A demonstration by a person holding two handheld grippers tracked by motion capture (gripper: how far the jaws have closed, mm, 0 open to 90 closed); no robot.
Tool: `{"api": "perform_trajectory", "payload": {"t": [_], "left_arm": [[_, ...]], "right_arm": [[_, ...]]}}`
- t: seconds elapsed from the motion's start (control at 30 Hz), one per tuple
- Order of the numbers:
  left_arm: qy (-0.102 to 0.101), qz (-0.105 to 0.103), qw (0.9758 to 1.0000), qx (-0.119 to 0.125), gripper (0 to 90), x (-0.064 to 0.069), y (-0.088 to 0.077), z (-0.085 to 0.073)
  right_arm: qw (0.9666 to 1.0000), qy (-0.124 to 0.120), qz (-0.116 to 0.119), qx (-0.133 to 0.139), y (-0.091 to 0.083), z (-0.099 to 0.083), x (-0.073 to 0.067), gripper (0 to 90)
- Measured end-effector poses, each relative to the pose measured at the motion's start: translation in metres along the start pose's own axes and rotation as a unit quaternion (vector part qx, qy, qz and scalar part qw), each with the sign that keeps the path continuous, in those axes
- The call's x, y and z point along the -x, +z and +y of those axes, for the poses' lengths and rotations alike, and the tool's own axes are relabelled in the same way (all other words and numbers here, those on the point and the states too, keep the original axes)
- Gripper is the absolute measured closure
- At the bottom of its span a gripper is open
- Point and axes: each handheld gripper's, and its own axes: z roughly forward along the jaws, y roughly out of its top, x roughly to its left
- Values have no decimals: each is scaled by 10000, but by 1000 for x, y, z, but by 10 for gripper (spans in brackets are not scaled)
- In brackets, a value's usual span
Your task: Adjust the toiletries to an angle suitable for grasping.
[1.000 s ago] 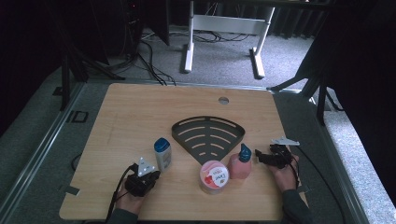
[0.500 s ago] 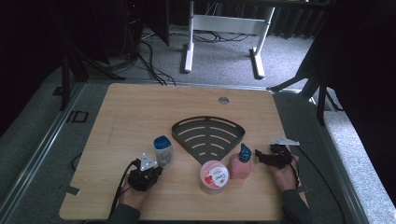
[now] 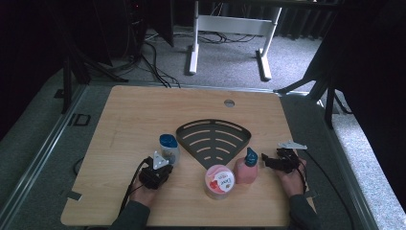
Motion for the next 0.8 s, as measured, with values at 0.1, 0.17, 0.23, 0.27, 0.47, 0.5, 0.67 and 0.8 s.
{"api": "perform_trajectory", "payload": {"t": [0.1, 0.17, 0.23, 0.27, 0.47, 0.5, 0.67, 0.8], "left_arm": [[162, -29, 9998, 85, 874, 5, 3, 4], [242, -36, 9996, 123, 877, 9, 6, 8], [327, -9, 9994, 144, 880, 12, 10, 11], [331, 22, 9993, 153, 883, 13, 12, 12], [377, 164, 9989, 221, 892, 13, 23, 20], [392, 163, 9988, 227, 892, 13, 25, 21], [436, 273, 9984, 226, 893, 11, 31, 29], [515, 322, 9979, 226, 893, 10, 35, 36]], "right_arm": [[10000, -1, 0, 1, 0, 0, 0, 247], [10000, -1, 1, 1, 0, 0, 0, 247], [10000, -1, 1, 1, 0, 0, 0, 247], [10000, 0, 0, 0, 0, 0, 0, 247], [10000, 1, 1, 0, 0, 0, 0, 247], [10000, -3, 2, 1, 0, 0, 0, 247], [10000, 1, 1, -1, 0, 0, 0, 247], [10000, -1, 2, -1, 0, 0, 0, 247]]}}
